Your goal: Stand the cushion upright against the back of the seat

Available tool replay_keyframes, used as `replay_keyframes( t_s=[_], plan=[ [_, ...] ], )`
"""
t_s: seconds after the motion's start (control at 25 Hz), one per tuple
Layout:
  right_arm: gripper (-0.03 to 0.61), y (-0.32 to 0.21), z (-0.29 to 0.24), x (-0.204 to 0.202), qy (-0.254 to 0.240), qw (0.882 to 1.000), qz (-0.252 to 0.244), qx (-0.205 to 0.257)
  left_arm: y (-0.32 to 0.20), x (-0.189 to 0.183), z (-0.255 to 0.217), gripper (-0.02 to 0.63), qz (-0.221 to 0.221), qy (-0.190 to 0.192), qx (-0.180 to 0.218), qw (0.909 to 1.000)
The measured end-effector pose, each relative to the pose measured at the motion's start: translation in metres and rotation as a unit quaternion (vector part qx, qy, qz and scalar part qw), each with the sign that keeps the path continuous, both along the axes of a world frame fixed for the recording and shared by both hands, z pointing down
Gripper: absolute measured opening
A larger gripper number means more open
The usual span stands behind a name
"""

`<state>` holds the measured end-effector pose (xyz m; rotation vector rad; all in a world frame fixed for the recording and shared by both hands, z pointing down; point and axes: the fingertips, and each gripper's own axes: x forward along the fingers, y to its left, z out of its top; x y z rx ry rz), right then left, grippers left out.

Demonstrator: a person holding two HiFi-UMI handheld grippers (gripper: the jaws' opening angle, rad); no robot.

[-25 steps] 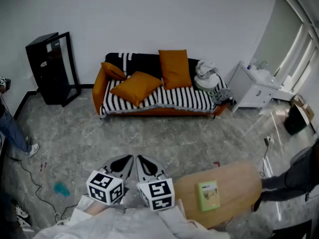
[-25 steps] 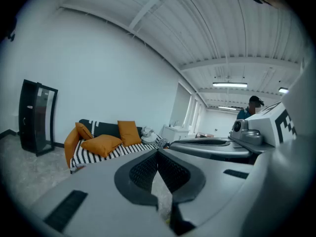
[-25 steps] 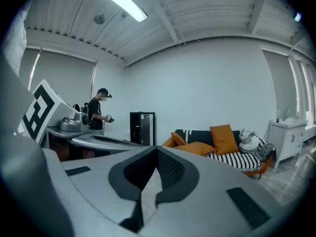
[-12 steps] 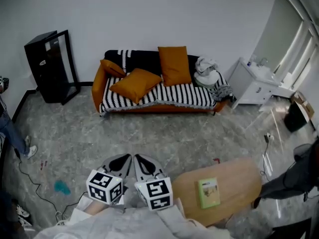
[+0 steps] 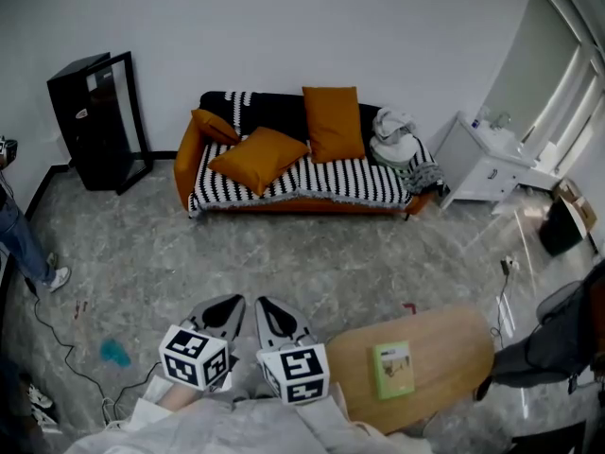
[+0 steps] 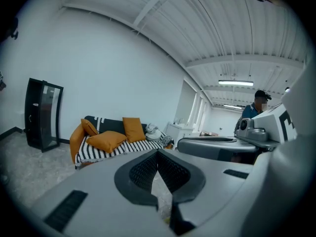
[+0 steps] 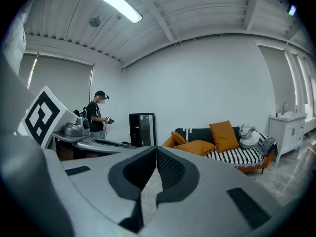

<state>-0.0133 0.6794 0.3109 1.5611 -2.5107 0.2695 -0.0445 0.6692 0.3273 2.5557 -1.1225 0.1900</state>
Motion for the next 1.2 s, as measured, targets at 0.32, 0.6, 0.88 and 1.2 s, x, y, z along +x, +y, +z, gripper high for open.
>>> replay_keyframes(
  t_s=[0.32, 0.6, 0.88, 1.2],
  plan=[
    [0.014, -0.005, 0.003, 0.016, 0.005, 1.0, -0.015, -0.013, -0.001, 0.022, -0.004, 0.008, 0.012, 0.024, 0.008, 0.9996],
    [0.014, -0.006, 0.018, 0.036, 0.021, 0.999, -0.015, -0.023, -0.006, 0.032, 0.017, 0.008, -0.008, 0.024, -0.019, 0.9995],
    [0.014, -0.026, 0.021, 0.051, 0.021, 0.999, -0.008, -0.025, -0.027, 0.041, 0.02, 0.008, -0.011, 0.011, -0.019, 0.9997],
    [0.013, -0.105, 0.022, 0.051, 0.023, 1.0, 0.0, -0.022, -0.101, 0.039, 0.022, 0.008, -0.006, 0.007, -0.014, 0.9999]
  ],
)
